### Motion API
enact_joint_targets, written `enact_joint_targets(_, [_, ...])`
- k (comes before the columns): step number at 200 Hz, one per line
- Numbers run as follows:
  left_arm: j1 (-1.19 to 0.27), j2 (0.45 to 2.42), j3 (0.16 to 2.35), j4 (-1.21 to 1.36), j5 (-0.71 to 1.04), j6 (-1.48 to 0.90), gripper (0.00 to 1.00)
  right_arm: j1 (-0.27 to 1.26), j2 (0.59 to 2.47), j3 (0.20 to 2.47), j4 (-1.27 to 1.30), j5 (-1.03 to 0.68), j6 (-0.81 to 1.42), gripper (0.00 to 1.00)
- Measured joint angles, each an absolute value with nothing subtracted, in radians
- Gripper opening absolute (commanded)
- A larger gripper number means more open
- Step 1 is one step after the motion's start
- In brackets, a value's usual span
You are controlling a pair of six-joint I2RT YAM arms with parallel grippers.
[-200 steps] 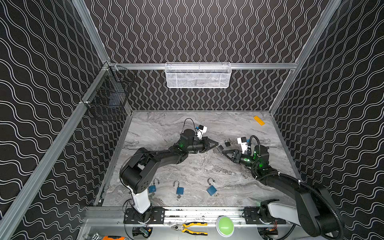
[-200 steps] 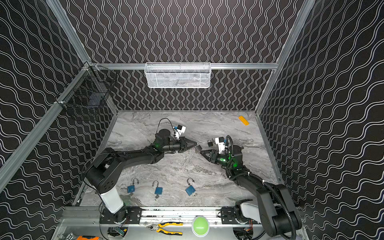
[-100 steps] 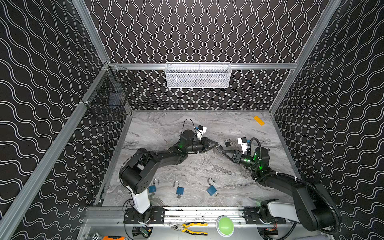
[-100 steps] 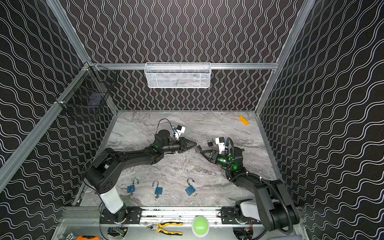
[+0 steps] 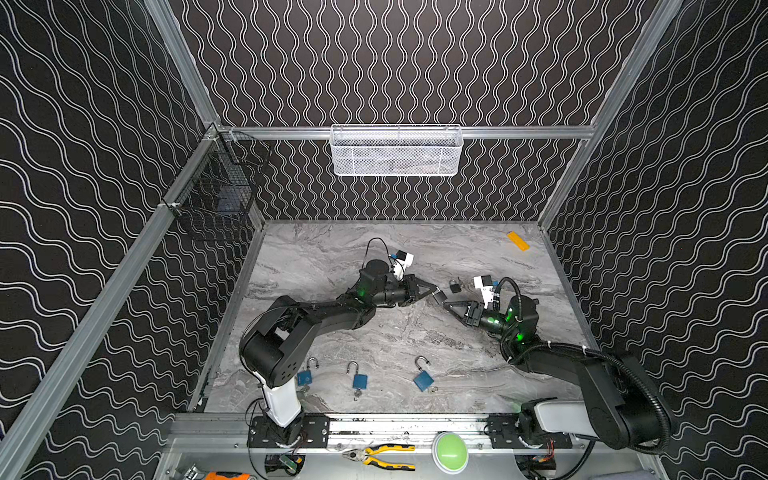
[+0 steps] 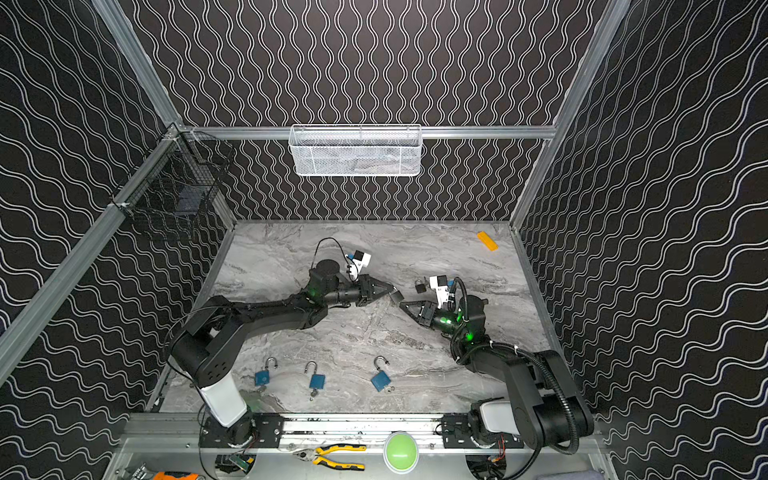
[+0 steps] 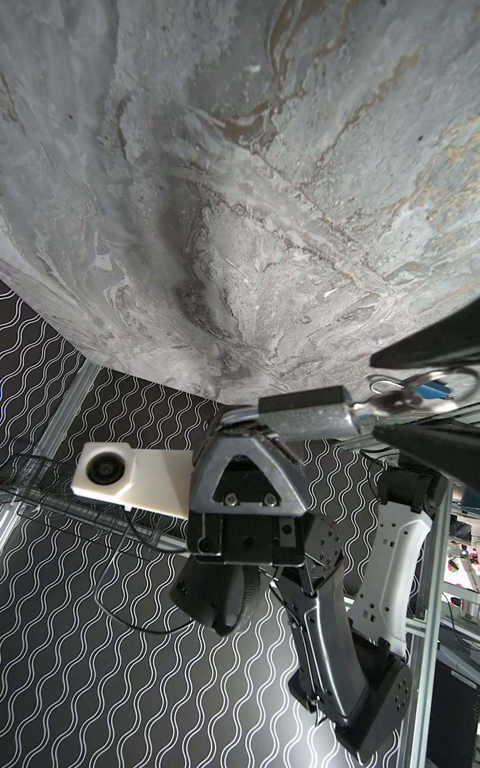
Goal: Lock with the key
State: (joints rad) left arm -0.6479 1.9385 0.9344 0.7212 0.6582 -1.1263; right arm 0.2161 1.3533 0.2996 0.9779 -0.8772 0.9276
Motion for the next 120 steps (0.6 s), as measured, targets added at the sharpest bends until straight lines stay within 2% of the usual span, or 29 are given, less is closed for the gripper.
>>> enact_joint_targets(48, [-0.648,1.939,0.934,0.725,0.659,-1.127,0.0,0.216,1.366,0.3,0.994,-0.881,0.935,0.17])
enact_joint_targets(93, [-0.648,1.939,0.928,0.739,0.658,-1.129,0.0,0.216,1.383,0.3,1.025,-0.889,0.958,0.04])
enact_joint_targets(120, [-0.647,1.943,0.922,0.755,0.661,-1.13,0.0,0.216,1.391,0.299,1.045,-0.893,0.976,0.0])
